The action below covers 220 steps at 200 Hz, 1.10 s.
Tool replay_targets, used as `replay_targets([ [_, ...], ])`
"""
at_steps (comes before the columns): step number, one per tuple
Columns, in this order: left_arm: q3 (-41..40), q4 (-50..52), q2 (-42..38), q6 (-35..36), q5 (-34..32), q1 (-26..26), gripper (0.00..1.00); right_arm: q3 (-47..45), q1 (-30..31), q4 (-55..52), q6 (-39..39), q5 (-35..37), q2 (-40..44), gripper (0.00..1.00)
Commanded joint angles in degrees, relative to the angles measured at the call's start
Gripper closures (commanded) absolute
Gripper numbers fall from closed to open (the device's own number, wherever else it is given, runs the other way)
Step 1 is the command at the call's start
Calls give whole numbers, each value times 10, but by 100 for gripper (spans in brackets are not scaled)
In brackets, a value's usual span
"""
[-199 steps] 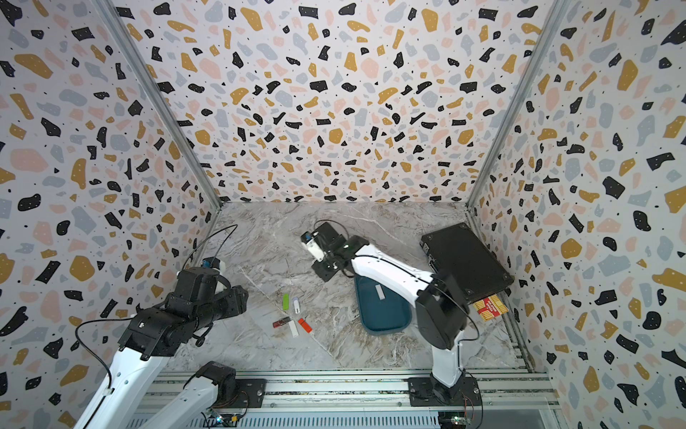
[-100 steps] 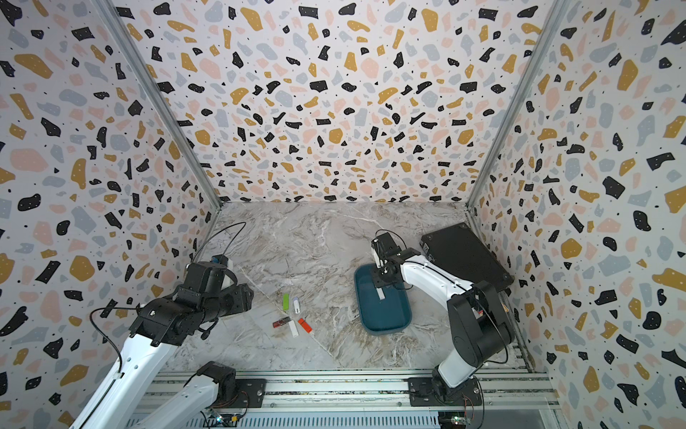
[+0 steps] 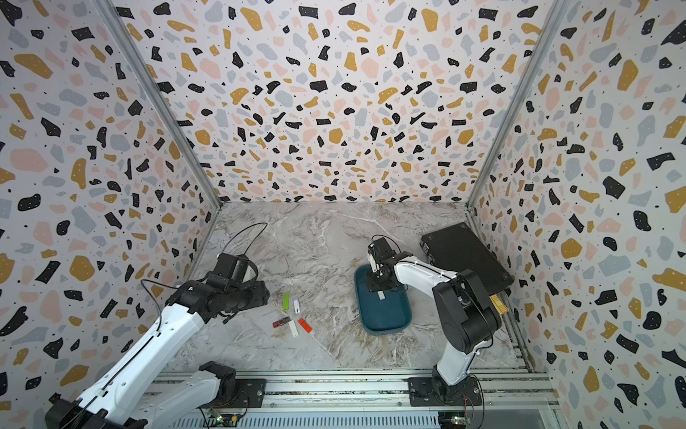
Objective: Put the usb flash drive into the storage box
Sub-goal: Place the USB flash in the storage box, then pick up the USB flash from the center of the board.
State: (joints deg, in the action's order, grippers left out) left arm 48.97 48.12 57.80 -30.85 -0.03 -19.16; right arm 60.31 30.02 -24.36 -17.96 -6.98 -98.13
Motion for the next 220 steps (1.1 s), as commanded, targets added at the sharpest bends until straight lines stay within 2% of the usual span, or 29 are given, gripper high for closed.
replay_targets([
  [1,-12,-68,23,-29,2,-23,39,-1,4,-2,-7,-8,9,62],
  [34,-14,-99,89,-37,-19,-62,40,2,3,-16,-3,3,35,58],
  [95,-34,-146,183,-36,-27,-78,45,-7,3,-24,-3,1,92,57],
  [179,-13,-150,277,-34,-56,-87,52,0,3,-32,8,-8,91,57],
  [220,1,-168,318,-22,-54,-87,58,0,3,-32,15,-5,89,58],
])
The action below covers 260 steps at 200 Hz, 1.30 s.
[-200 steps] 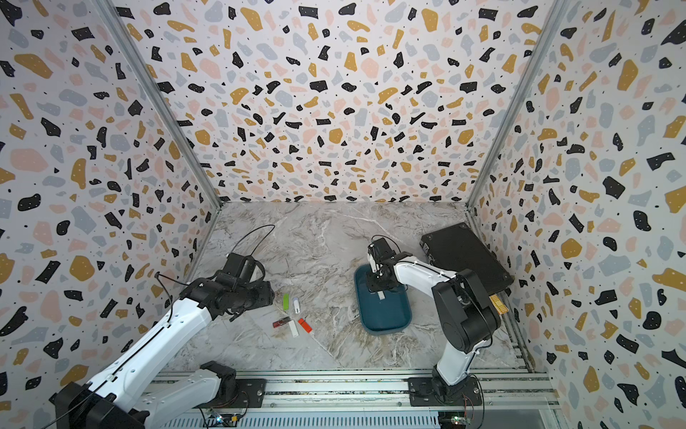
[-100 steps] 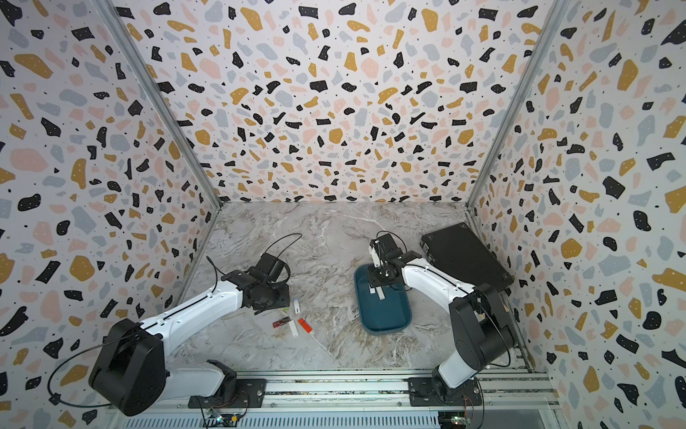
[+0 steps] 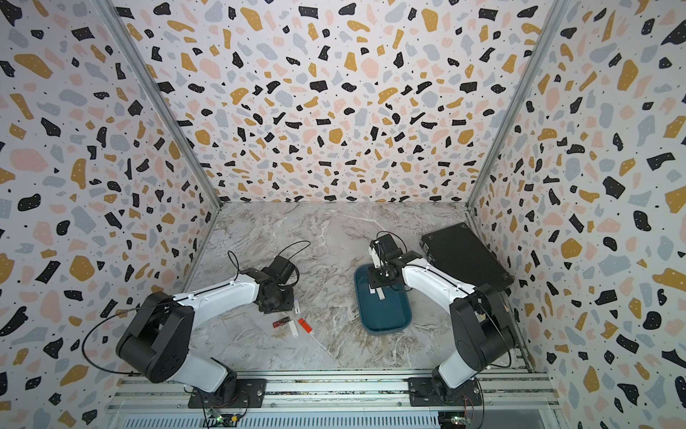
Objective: Put the usb flash drive into the storage box
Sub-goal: Pick up the USB flash from the center of the board, then place the USB flash in the storage box.
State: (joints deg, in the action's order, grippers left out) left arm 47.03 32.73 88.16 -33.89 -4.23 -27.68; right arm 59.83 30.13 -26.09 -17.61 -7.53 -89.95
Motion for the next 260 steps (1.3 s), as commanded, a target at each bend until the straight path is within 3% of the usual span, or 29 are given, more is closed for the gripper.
replay_targets([
  [1,20,-14,15,9,-12,-2,58,5,2,-15,12,1,7,58],
  [45,31,-14,40,13,-26,-1,63,3,2,-14,14,2,3,59],
  [106,41,-16,59,19,-24,1,81,1,3,-19,16,7,15,59],
  [151,51,21,-34,4,0,-14,86,-4,1,-14,9,13,53,60],
  [173,80,54,-99,-32,-8,-72,86,-5,-10,-13,6,29,87,61],
  [202,141,58,-124,-92,-26,-216,84,2,-46,-53,-4,112,116,62],
  [231,235,65,-52,-124,-67,-339,84,-23,-131,-48,-40,99,140,62],
  [260,344,89,64,-123,-82,-387,84,-64,-212,-29,-70,74,155,63],
])
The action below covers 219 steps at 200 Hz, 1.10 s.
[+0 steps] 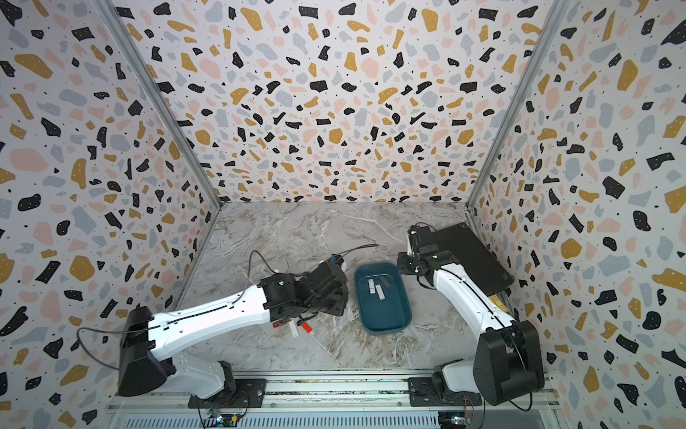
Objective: Put the usb flash drive into the storage box
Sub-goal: Place the USB flash in the storage box.
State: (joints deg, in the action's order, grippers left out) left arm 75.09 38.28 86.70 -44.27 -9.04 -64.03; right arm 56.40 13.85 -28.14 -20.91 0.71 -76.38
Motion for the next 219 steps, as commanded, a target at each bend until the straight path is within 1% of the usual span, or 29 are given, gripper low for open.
replay_targets([
  [1,66,34,82,-19,-35,-24,84,-30,-49,-9,-37,-8,19,63],
  [27,143,54,181,-25,-44,-35,84,-58,-92,10,-57,-25,29,64],
  [50,205,81,257,-28,-56,-34,84,-63,-99,13,-61,-30,30,64],
  [59,233,101,283,-28,-70,-34,84,-64,-100,13,-59,-32,31,64],
  [82,283,135,328,-32,-103,-31,83,-67,-100,15,-56,-38,31,65],
  [102,306,152,355,-33,-107,-22,81,-68,-100,19,-56,-46,28,65],
  [109,309,155,361,-33,-108,-19,81,-67,-100,19,-56,-49,26,65],
  [111,310,155,362,-46,-109,-17,81,-67,-100,19,-56,-49,26,65],
  [116,313,159,366,-52,-109,-14,81,-67,-101,19,-55,-50,25,65],
  [131,318,159,371,-56,-108,-6,80,-68,-101,20,-55,-50,26,65],
  [147,328,155,375,-50,-111,2,76,-69,-101,19,-54,-51,26,65],
  [156,338,158,379,-44,-109,5,70,-67,-101,16,-53,-52,26,65],
  [173,360,175,385,-41,-100,8,54,-65,-100,15,-52,-53,28,64],
  [178,363,179,383,-23,-101,8,52,-65,-101,14,-53,-54,28,63],
  [198,361,184,356,-11,-110,8,49,-65,-100,12,-54,-52,31,63],
  [219,336,184,295,5,-123,10,48,-67,-100,17,-55,-68,34,63],
])
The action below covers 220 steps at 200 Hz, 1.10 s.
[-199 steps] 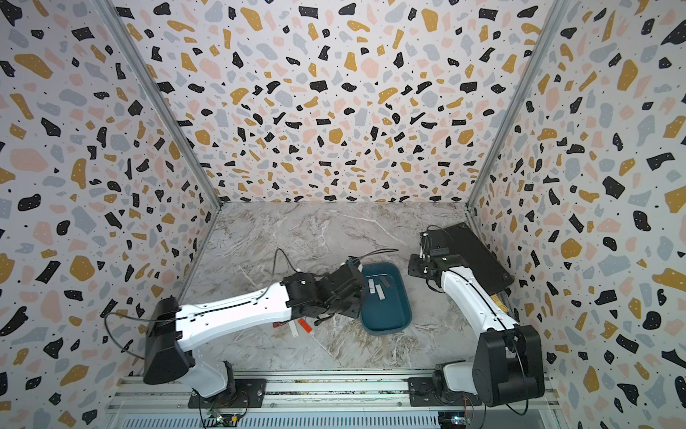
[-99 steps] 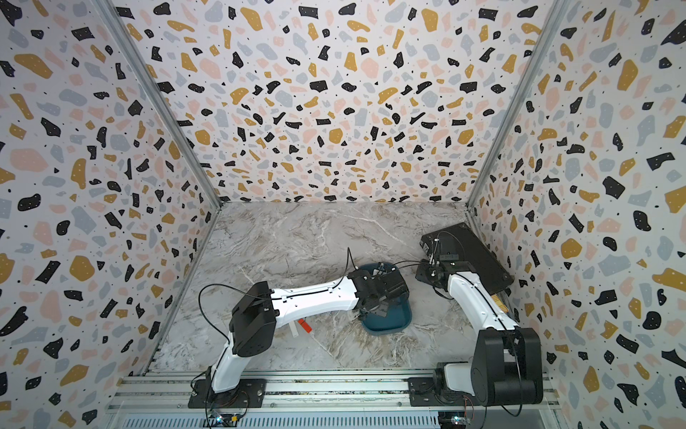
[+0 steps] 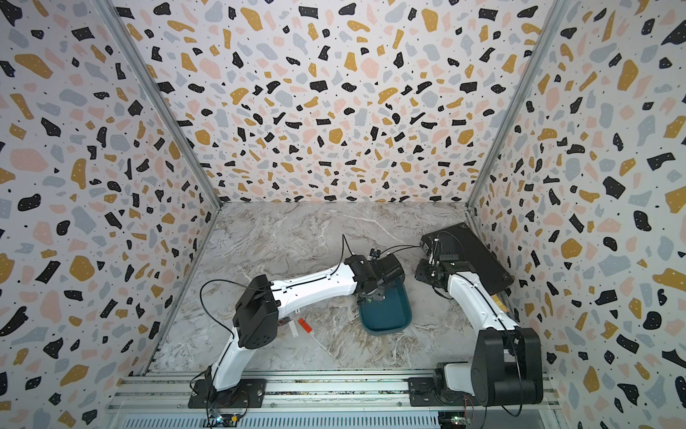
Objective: Put the usb flash drive into the storage box
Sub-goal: Place the USB flash in the storage box, then pick up the USB flash from the center of the board.
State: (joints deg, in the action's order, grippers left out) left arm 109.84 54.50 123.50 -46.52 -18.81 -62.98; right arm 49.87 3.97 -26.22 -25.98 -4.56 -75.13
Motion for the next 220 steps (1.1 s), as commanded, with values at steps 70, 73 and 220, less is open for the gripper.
replay_targets([
  [70,-409,-37,-547,66,47,221,44,17,209,67,36,-92,24,63],
  [73,-421,-33,-570,70,53,239,42,19,224,70,38,-93,19,63],
  [220,-542,53,-785,180,95,446,36,399,629,-31,-21,106,-425,55],
])
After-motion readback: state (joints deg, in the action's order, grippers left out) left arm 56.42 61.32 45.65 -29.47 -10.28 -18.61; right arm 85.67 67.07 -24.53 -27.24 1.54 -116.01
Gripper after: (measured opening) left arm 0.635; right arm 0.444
